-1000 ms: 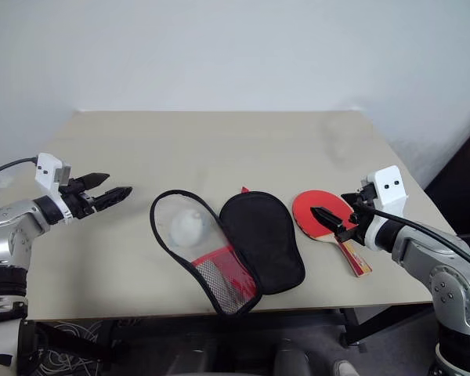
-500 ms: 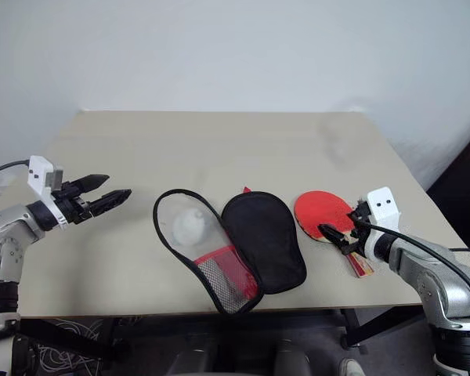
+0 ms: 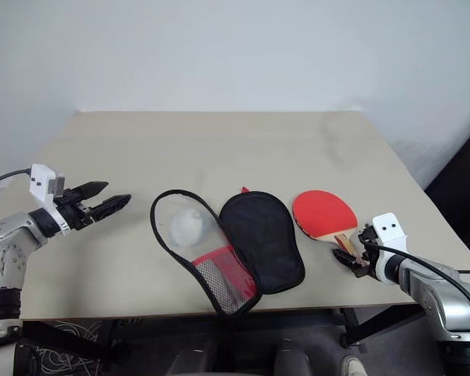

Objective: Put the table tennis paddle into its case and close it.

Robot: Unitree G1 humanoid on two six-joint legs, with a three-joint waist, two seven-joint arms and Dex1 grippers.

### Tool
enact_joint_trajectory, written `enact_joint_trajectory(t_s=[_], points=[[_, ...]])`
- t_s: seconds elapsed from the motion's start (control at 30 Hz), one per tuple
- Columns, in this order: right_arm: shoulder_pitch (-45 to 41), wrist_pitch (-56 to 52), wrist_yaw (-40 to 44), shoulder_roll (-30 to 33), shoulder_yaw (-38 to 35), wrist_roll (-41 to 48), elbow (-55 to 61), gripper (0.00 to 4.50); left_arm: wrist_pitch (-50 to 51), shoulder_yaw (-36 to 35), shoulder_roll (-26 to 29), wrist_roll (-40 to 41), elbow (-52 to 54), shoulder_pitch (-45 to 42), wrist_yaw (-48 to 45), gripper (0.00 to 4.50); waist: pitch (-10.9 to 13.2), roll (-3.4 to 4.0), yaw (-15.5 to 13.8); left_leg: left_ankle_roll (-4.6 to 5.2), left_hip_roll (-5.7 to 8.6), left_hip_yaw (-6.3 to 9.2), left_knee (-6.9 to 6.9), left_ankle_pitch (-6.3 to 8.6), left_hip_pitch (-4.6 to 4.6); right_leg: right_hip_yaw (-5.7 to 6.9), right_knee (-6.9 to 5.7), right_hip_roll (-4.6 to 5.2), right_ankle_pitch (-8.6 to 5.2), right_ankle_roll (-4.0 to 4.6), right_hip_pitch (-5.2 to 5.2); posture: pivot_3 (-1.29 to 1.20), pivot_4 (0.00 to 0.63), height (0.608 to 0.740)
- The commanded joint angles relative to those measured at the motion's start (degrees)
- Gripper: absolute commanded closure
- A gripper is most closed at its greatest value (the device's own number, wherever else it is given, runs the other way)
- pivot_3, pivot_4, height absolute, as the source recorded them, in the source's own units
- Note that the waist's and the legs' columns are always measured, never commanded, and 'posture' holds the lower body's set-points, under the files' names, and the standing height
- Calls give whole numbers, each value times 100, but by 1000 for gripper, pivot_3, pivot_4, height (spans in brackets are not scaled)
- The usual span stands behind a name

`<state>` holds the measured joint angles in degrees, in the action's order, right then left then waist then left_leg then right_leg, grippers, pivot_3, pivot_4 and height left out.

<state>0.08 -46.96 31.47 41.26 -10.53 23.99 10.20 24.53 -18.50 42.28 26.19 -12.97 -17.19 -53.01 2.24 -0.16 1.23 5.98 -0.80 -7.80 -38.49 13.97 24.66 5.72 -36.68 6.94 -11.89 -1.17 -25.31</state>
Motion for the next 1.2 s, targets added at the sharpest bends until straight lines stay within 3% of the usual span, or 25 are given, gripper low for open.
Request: enact_joint_trajectory(t_s=[0.03, 0.23, 0.27, 0.37, 0.6, 0.87, 1.2], points=[[-176, 224, 73, -98, -42, -53, -227, 0, -15, -175, 14, 163, 293, -20, 51, 54, 0, 0, -5, 0, 0, 0, 0, 0, 0, 0, 0, 0, 0, 0, 0, 0, 0, 715], [-416, 435, 175, -268, 61, -146, -754, 0, -78, -139, 62, 156, 180, -66, 56, 54, 0, 0, 1, 0, 1, -2, -2, 0, -1, 0, 0, 1, 1, 1, 2, 0, 0, 715], [-442, 449, 180, -286, 69, -156, -794, 172, -89, -135, 70, 149, 153, -85, 51, 19, -1, 0, 4, 0, 1, -2, -2, 0, -2, 0, 0, 1, 2, 2, 2, 0, 0, 715], [-483, 489, 190, -328, 70, -192, -841, 895, -121, -121, 80, 132, 92, -148, 41, 0, -2, -3, 7, 0, -2, -4, -2, 0, -3, 0, -1, 0, 3, 4, 1, 0, 0, 715], [-590, 559, 197, -413, 32, -251, -791, 3341, -178, -58, 27, 107, 0, -233, 40, 0, -4, -8, 5, -6, -8, -8, -4, -4, -7, 6, 1, 0, 17, 18, 0, 0, 0, 715], [-1014, -125, -367, -929, -310, 327, 370, 3386, -299, 65, -8, 20, -283, -404, -21, 0, 8, 12, 3, 15, -8, -24, -2, 9, -5, -2, 1, 4, 55, 18, -21, 0, 0, 715], [-1676, -1164, -1474, -2260, 499, 605, 1680, 3386, -377, 111, -52, -40, -406, -505, -49, 0, 6, 7, 3, -33, -14, -27, 33, -19, 2, 4, 11, -7, 64, 50, -46, 0, 0, 715]])
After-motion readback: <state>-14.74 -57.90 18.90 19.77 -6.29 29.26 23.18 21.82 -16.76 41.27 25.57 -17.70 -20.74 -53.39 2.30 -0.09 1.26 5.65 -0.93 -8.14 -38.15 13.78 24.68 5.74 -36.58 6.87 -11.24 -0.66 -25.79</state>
